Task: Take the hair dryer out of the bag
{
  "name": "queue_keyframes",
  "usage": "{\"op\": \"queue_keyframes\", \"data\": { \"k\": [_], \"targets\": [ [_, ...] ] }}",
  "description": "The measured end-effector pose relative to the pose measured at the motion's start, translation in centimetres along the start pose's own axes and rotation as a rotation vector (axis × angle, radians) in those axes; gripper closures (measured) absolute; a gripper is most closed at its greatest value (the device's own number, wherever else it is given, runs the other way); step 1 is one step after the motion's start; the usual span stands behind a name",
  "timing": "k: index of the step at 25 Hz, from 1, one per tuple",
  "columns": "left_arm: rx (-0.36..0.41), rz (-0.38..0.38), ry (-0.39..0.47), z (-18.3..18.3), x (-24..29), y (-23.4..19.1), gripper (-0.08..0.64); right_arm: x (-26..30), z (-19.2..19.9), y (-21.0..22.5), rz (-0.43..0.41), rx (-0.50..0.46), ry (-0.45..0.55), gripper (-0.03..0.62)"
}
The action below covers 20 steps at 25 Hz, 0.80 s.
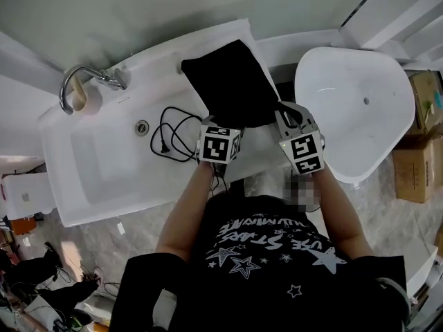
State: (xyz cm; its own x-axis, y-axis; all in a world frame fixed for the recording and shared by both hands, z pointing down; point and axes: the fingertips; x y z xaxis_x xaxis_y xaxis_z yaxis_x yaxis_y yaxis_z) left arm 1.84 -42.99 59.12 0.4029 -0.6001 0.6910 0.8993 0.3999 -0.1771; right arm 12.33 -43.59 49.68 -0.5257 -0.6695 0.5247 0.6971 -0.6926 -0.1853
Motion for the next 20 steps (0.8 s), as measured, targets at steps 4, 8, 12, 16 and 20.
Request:
{"op": "queue_keyframes", "data": {
  "k": [4, 8, 12, 16, 20],
  "targets": [
    [-0.023, -0.018, 0.005, -0.9, 0.9, -0.2, 0.245, 0.2, 0.0, -0.2, -0.010, 0.015, 0.001, 0.569],
    [-0.020, -0.053, -0.013, -1.2, 1.9, -0.6, 0.316, 0.4, 0.2, -0.3, -0.015, 0.017, -0.005, 0.569],
    [-0.011, -0.050, -0.028, -1.2, 2.1, -0.5, 0.353, 0.5, 0.4, 0.0, -0.014, 0.023, -0.011, 0.569],
    [0.013, -0.032, -0.042, -1.3, 2.0, -0.4, 0.359, 0.7, 0.5, 0.5, -0.009, 0.032, -0.014, 0.571],
    [0.040, -0.012, -0.048, -1.1, 1.7, -0.3, 0.360, 1.0, 0.5, 1.1, -0.005, 0.031, -0.019, 0.571]
  ]
}}
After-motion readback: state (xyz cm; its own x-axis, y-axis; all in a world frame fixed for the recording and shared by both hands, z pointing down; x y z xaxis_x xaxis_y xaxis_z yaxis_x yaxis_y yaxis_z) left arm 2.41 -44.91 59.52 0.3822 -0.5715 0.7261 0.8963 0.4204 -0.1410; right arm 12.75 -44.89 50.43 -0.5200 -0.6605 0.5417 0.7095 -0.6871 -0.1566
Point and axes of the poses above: the fingertips, and each gripper's own axes: x forward along the fingers, y to its right, z out of its underside, and after that the axes turned 10 degrees about -z, right-handed
